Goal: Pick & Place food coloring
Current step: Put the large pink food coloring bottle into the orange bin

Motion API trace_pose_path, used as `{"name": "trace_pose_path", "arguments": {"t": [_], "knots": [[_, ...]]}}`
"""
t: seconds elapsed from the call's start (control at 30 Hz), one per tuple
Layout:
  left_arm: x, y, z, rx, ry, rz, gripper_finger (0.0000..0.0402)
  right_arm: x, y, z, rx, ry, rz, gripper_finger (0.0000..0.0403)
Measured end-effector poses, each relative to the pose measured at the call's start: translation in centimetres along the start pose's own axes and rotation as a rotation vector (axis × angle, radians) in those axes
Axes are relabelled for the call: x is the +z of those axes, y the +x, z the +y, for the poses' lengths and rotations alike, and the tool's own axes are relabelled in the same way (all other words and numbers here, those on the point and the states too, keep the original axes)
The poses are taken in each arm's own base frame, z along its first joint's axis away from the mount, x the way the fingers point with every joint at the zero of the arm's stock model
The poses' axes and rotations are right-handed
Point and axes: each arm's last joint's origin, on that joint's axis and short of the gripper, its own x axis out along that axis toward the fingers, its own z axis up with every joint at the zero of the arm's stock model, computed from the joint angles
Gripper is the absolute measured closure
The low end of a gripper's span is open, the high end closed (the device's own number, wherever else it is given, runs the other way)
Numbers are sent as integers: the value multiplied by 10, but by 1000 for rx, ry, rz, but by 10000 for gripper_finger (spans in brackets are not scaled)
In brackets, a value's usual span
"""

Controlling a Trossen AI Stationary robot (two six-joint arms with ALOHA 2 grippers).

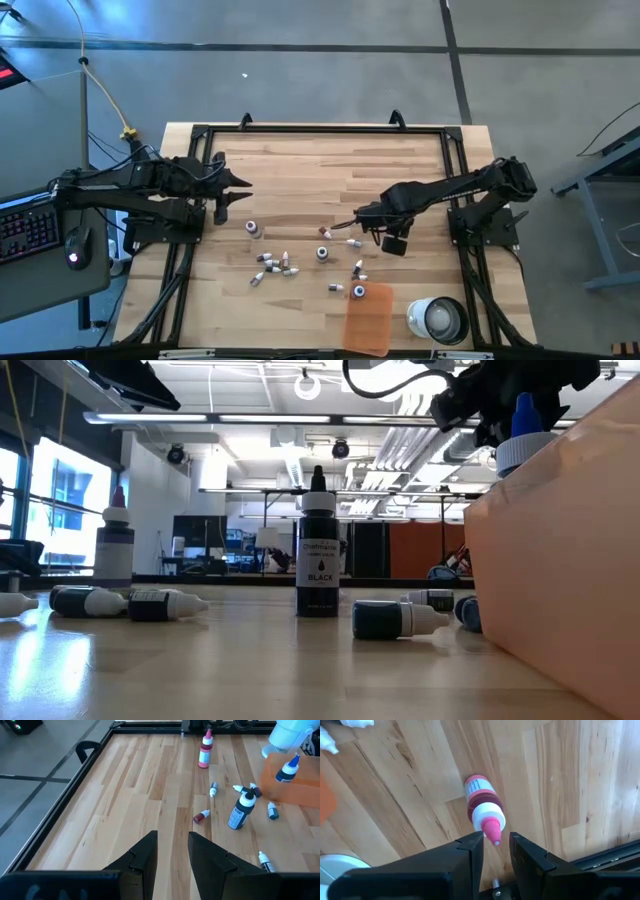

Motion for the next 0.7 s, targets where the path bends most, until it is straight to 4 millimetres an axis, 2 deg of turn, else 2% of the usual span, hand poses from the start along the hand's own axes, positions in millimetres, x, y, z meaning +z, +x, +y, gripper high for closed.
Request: {"name": "trace_pose_path", "arguments": {"t": [0.7], "knots": [[0, 0, 0, -1, 0, 0, 294, 0, 0, 0, 6, 56, -2, 316]]}}
